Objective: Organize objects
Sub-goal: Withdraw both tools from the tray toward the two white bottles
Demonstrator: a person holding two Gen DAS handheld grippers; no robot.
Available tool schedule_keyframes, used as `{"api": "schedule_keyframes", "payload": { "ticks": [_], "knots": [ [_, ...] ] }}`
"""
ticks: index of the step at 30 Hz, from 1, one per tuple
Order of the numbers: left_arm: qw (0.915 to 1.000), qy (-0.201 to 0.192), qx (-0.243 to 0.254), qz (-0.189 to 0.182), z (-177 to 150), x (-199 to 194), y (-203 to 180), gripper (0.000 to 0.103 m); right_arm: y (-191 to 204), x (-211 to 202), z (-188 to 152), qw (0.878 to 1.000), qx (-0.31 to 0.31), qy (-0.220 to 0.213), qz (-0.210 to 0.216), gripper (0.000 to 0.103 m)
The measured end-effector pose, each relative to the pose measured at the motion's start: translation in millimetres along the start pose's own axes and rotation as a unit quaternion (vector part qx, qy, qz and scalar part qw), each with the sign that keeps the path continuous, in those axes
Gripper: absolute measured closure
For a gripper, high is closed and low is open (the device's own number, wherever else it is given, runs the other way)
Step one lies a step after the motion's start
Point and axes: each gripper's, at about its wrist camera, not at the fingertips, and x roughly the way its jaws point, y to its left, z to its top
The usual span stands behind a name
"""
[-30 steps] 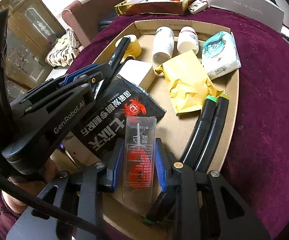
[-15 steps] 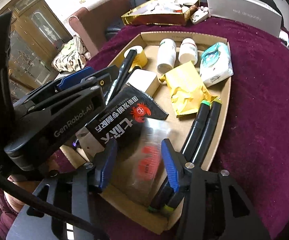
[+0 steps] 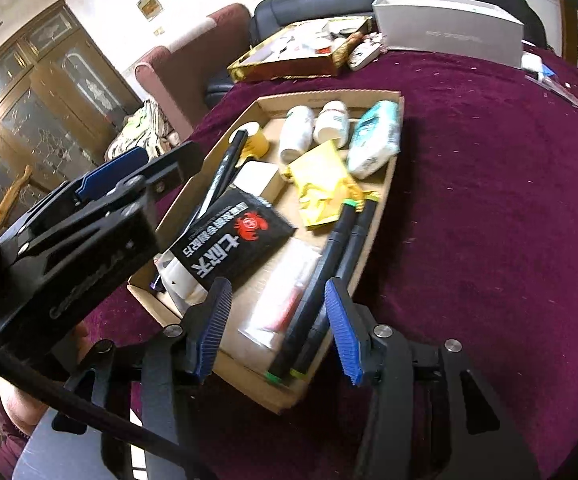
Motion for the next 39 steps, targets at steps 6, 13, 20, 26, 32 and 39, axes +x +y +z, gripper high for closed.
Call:
{"api": "schedule_keyframes", "payload": {
  "ticks": [6, 13, 20, 26, 32, 39],
  "knots": [
    [0.9996, -0.008, 0.024, -0.013, 2.6, -13.1, -32.9, 0.045, -29.9, -30.0, -4.6, 0.999, 0.022, -0.028, -0.013, 0.051],
    [0.9976, 0.0, 0.055, -0.042, 1.8, -15.6, -79.9, 0.045, -85.5, -65.3, -10.2, 0.995, 0.068, -0.058, -0.043, 0.049],
    [0.9917, 0.04, 0.078, -0.094, -4.0, 0.3, -134.0, 0.045, -152.3, -95.5, -13.1, 0.985, 0.129, -0.083, -0.078, 0.049],
    [0.9817, 0.083, 0.105, -0.135, -20.0, 19.4, -182.6, 0.045, -216.5, -127.5, -9.8, 0.969, 0.194, -0.114, -0.1, 0.049],
    [0.9734, 0.115, 0.115, -0.161, -33.0, 35.3, -210.9, 0.045, -270.6, -144.5, 5.2, 0.952, 0.247, -0.141, -0.11, 0.048],
    [0.9697, 0.134, 0.096, -0.18, -33.5, 45.9, -210.4, 0.045, -310.9, -133.4, 49.1, 0.949, 0.245, -0.14, -0.138, 0.048]
  ]
}}
